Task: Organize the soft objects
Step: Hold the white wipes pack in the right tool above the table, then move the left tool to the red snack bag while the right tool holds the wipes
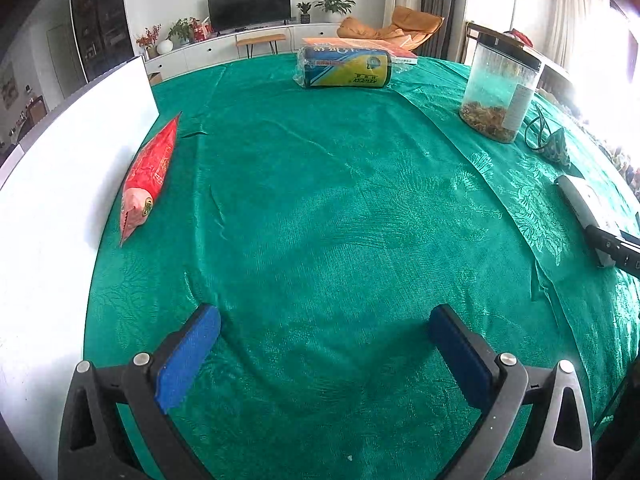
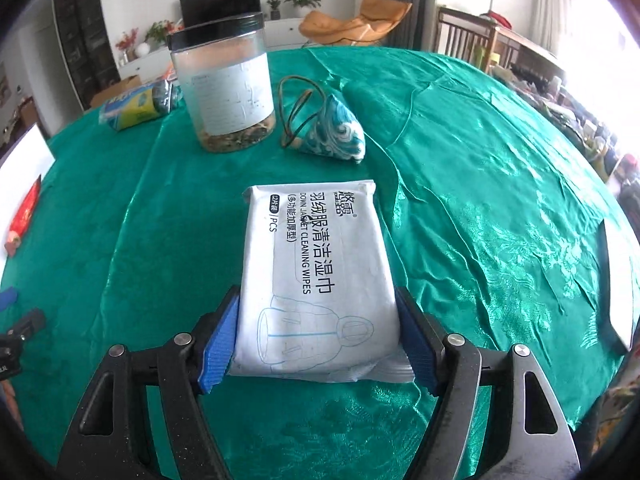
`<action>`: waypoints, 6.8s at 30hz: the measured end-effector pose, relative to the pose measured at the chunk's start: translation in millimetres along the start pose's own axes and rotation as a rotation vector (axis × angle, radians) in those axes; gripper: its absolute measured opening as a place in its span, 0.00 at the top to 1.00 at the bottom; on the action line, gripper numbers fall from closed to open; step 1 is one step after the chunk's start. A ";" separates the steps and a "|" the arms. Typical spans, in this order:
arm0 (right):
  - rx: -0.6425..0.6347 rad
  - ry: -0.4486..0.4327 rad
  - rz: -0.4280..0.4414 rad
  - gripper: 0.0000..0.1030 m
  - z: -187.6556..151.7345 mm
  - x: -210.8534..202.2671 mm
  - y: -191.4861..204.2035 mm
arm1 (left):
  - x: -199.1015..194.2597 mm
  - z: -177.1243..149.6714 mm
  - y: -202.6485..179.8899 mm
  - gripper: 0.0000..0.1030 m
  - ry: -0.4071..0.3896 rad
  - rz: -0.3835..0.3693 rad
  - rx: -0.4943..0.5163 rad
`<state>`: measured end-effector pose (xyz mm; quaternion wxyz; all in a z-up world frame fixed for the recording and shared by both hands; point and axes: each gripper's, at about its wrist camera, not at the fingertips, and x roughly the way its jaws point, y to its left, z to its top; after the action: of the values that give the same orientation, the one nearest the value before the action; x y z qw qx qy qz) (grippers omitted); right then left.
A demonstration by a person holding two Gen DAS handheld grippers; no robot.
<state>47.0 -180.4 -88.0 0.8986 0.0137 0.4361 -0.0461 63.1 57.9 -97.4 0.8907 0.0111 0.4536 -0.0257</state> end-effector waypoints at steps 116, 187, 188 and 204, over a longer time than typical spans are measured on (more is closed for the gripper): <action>-0.007 -0.002 0.001 0.20 -6.0 2.2 0.1 | 46.5 105.7 52.9 0.00 0.043 0.454 0.035; -0.010 0.000 0.006 0.17 -6.4 4.0 2.9 | 17.8 58.2 -4.3 0.00 0.131 -0.069 0.266; -0.011 0.000 0.008 0.17 -6.3 4.1 3.1 | 25.8 59.6 -0.9 0.00 0.150 -0.070 0.244; -0.011 -0.001 0.008 0.17 -6.5 4.2 3.5 | 46.4 109.7 25.4 0.00 0.154 -0.159 0.031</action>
<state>44.8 -176.8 -95.4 0.8990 0.0105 0.4361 -0.0401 180.3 76.9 -70.4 0.8482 -0.0093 0.5197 -0.1022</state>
